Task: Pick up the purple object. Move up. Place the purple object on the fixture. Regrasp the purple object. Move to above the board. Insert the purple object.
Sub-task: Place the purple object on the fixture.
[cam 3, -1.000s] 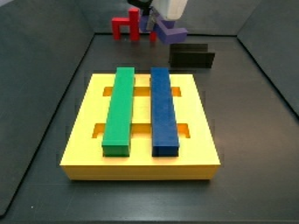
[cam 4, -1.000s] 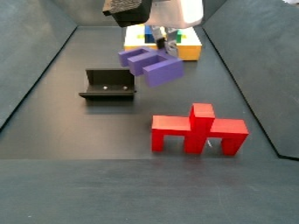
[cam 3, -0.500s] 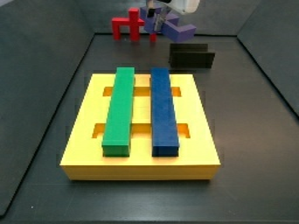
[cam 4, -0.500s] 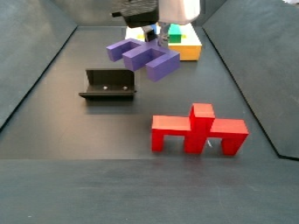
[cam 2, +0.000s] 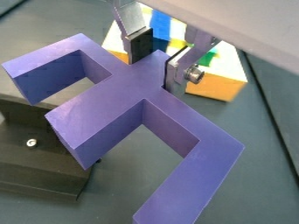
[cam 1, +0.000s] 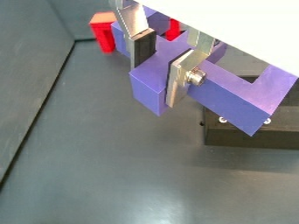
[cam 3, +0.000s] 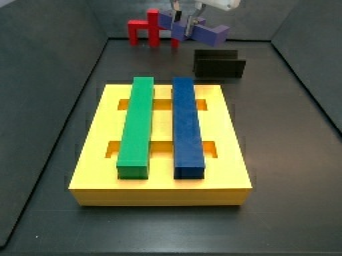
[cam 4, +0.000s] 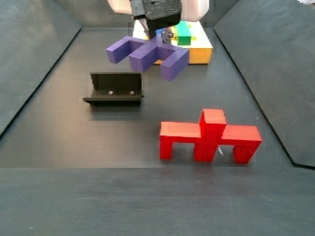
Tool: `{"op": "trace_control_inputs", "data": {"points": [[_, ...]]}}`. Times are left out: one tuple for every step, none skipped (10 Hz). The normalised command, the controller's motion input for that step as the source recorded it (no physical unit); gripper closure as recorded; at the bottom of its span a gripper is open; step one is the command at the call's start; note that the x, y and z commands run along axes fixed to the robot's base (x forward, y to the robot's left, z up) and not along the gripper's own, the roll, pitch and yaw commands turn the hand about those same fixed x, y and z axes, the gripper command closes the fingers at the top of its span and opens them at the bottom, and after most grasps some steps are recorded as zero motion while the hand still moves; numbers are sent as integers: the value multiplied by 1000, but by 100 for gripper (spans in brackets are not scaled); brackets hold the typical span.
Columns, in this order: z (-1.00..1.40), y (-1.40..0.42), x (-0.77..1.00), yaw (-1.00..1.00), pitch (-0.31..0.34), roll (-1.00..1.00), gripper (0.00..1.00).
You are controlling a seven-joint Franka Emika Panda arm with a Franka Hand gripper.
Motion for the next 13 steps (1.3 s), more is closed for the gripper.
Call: {"op": "trace_control_inputs", "data": {"points": [[0,-169,226,743,97,-217,100],[0,-160,214,746,97,-223,100],[0,-106,269,666,134,-260,100],[0,0,83,0,0,-120,100],[0,0,0,0,0,-11,100],[0,177,266,0,109,-169,100],[-80,191,409,246,271,-634,100],[-23,100,366,223,423,-826,100],[0,3,331,217,449,-1000,100],[0,0,346,206,371,-1000,100],[0,0,386,203,311,-1000,100],[-71,83,526,211,160,-697,100],[-191,43,643,317,157,-266,100]]}}
